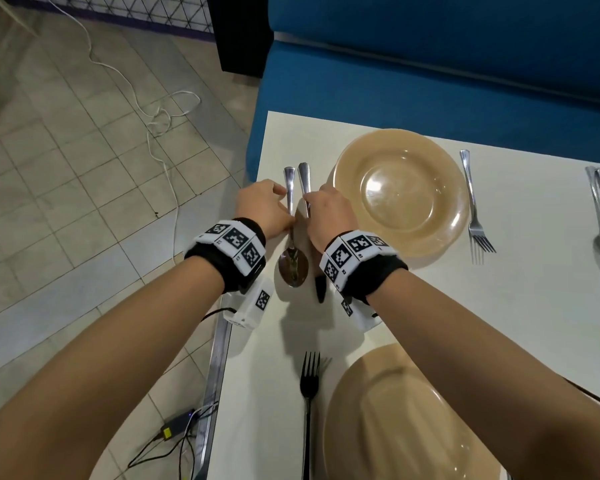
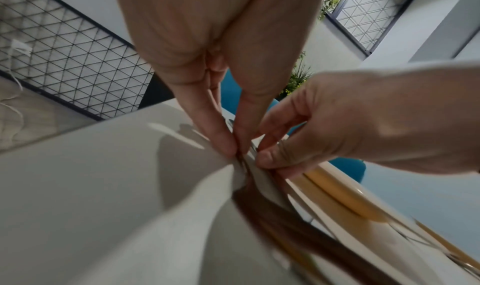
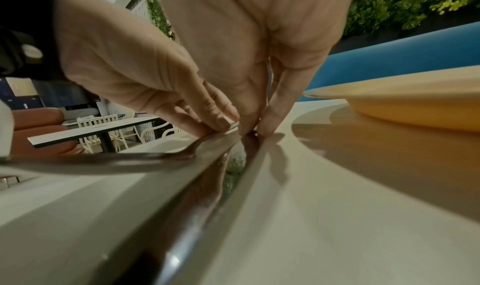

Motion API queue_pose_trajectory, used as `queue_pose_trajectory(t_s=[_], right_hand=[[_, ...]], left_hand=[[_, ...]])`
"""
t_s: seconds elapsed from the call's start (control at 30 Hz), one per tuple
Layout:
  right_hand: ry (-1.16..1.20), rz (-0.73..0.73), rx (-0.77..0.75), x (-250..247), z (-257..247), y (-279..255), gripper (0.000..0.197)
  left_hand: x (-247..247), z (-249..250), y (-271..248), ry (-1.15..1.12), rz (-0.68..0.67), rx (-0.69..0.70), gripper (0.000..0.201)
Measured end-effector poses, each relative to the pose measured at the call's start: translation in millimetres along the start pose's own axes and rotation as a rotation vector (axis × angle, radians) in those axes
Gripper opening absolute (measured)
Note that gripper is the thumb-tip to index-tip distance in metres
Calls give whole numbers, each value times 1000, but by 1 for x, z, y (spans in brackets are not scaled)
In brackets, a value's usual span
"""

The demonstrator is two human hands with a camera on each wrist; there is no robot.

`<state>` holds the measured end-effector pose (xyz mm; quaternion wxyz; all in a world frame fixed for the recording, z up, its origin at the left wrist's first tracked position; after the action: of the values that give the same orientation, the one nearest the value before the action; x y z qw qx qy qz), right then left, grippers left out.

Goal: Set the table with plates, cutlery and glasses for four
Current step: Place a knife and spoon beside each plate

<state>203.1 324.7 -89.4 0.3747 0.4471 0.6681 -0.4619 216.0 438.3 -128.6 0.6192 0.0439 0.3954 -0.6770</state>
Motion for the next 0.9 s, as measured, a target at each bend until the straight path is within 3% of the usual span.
queue_pose_trajectory(t_s=[0.27,0.9], right_hand=[[-136,8,16,-3,-10,30,27],[-97,-17,82,-21,-3,58,31]], left_hand=[[-8,27,21,72,58,62,33],[-16,59,46,106,79,114,31]])
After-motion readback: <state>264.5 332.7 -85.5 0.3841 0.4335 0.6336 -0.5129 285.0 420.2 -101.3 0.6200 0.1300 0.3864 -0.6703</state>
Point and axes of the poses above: each hand's wrist, its own y-axis towards the middle knuckle, its own x-axis out of the palm, z = x × y, the point moved 5 cm from there along y, towards the middle knuckle, and after that the axes turned 2 degrees about -z, right-handed, at the moved point
